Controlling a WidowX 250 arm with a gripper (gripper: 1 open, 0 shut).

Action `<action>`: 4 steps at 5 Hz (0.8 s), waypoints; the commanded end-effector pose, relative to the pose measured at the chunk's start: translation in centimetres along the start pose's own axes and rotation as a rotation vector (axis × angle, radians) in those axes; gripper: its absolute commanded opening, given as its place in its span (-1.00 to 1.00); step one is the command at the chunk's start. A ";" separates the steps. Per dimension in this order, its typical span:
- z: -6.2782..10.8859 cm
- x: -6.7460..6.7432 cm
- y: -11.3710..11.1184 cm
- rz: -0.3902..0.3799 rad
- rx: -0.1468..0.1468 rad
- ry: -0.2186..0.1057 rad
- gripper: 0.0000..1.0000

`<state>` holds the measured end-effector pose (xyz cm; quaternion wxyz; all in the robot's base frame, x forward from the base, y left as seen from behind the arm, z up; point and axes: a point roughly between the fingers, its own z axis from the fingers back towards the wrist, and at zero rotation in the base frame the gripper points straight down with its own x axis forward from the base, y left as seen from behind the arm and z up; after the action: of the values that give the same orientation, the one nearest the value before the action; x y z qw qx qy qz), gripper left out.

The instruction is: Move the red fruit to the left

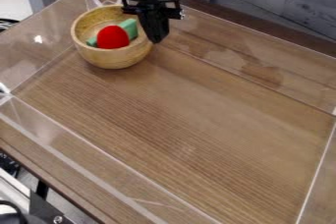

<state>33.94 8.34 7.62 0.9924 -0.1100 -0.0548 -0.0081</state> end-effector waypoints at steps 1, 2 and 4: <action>1.6 0.5 -0.3 -0.020 0.026 -0.054 -1.00; 1.4 0.5 -0.3 -0.018 0.028 -0.051 -1.00; 5.0 -0.9 0.8 0.013 0.014 -0.107 -1.00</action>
<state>32.30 10.17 10.18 0.9902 -0.1155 -0.0776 0.0136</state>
